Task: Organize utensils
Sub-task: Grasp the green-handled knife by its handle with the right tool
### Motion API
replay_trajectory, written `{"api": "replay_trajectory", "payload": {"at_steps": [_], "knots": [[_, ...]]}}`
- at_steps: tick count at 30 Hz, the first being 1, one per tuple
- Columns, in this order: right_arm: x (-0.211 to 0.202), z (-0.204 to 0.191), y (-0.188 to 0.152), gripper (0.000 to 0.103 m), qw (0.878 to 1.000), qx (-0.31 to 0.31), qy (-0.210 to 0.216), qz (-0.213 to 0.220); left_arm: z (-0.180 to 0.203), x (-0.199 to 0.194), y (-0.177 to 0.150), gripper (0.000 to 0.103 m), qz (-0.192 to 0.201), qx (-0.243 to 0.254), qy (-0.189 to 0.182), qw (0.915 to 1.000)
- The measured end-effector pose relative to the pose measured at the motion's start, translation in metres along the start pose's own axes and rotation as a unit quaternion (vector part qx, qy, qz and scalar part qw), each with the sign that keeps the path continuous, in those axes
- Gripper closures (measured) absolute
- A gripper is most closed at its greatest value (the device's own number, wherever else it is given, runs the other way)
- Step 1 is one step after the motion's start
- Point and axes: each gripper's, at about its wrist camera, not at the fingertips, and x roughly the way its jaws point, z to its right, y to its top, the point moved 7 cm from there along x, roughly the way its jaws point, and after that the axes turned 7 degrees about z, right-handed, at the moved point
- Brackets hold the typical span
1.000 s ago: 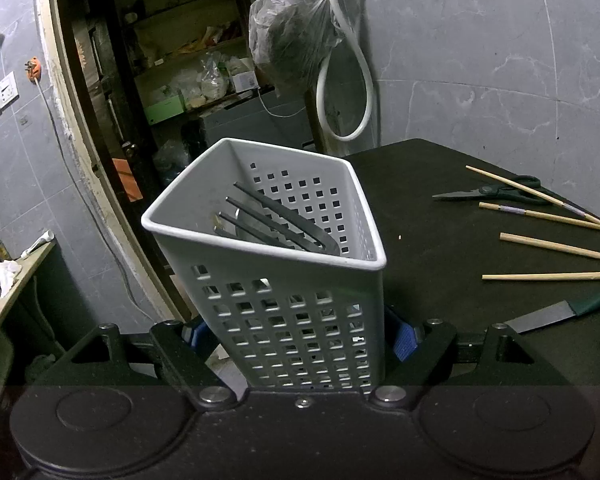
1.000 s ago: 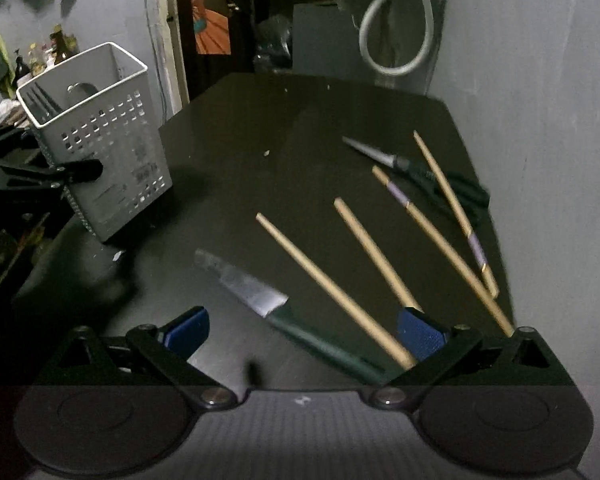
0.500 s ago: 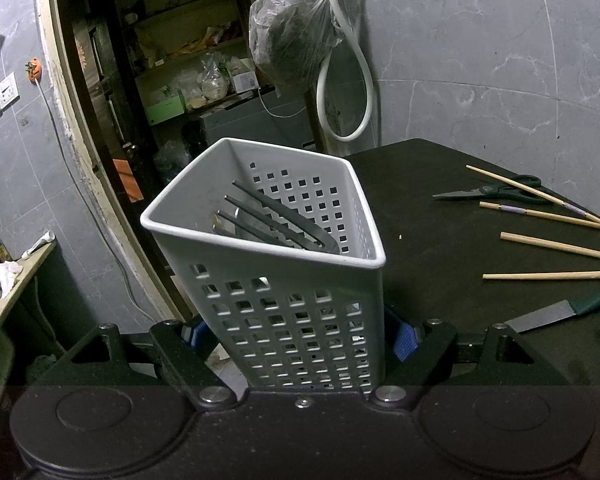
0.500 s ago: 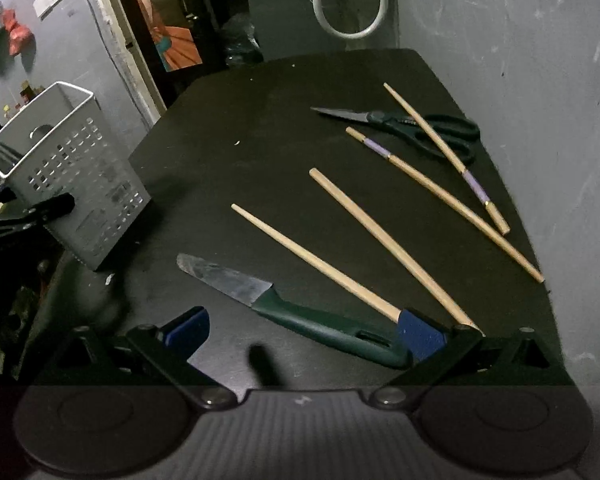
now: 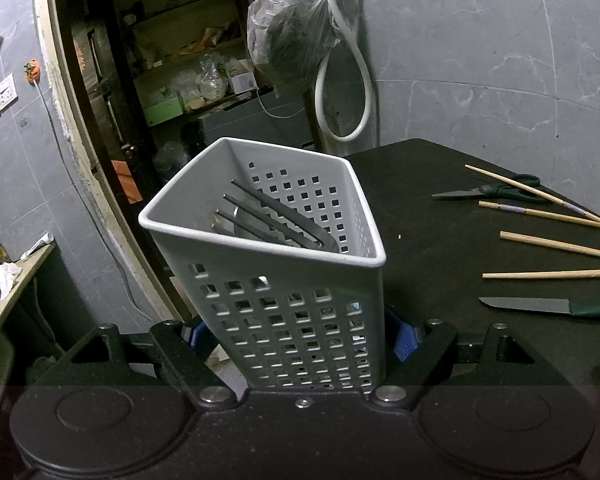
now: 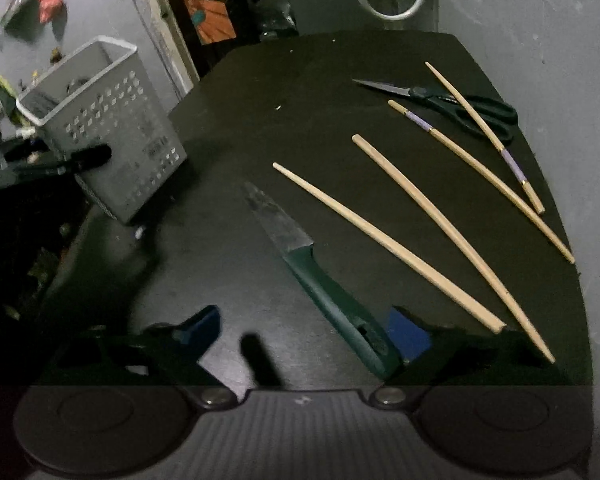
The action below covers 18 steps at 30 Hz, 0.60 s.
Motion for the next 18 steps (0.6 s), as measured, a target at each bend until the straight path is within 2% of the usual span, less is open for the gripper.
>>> {"api": "replay_trajectory", "payload": {"at_steps": [4,6,7,9,11,13,15,16,18], "knots": [[-0.001,-0.004,-0.004,0.031,0.998,-0.059,-0.016,0.001,-0.001,0.000,0.000,0.019,0.000,0.000,0.001,1.0000],[-0.003,-0.005,-0.006,0.047,0.996,-0.082,-0.022,0.005,0.000,0.000,0.000,0.019,0.000,-0.001,0.001,1.0000],[-0.004,-0.004,-0.005,0.052,0.997,-0.080,-0.020,0.007,-0.001,0.000,0.000,0.019,0.000,0.000,0.001,1.0000],[-0.005,-0.001,-0.004,0.075,0.997,-0.075,-0.026,0.009,0.000,0.000,0.000,0.019,0.000,-0.001,0.001,1.0000],[-0.005,0.001,-0.003,0.076,0.997,-0.067,-0.026,0.006,-0.001,0.000,0.000,0.019,0.000,0.000,0.000,1.0000],[-0.005,0.004,0.000,0.078,0.999,-0.039,-0.022,0.002,-0.001,0.000,0.000,0.019,0.000,0.000,0.000,1.0000],[-0.006,0.011,0.003,0.081,1.000,0.026,0.000,0.001,-0.001,0.000,0.000,0.019,0.000,0.000,0.000,1.0000],[-0.006,0.016,0.004,0.081,0.997,0.072,0.013,0.001,0.000,0.000,0.000,0.019,0.000,0.000,0.000,1.0000],[-0.005,0.024,0.004,0.081,0.985,0.169,0.046,0.005,-0.001,0.000,-0.001,0.019,0.000,0.000,0.000,1.0000]]}}
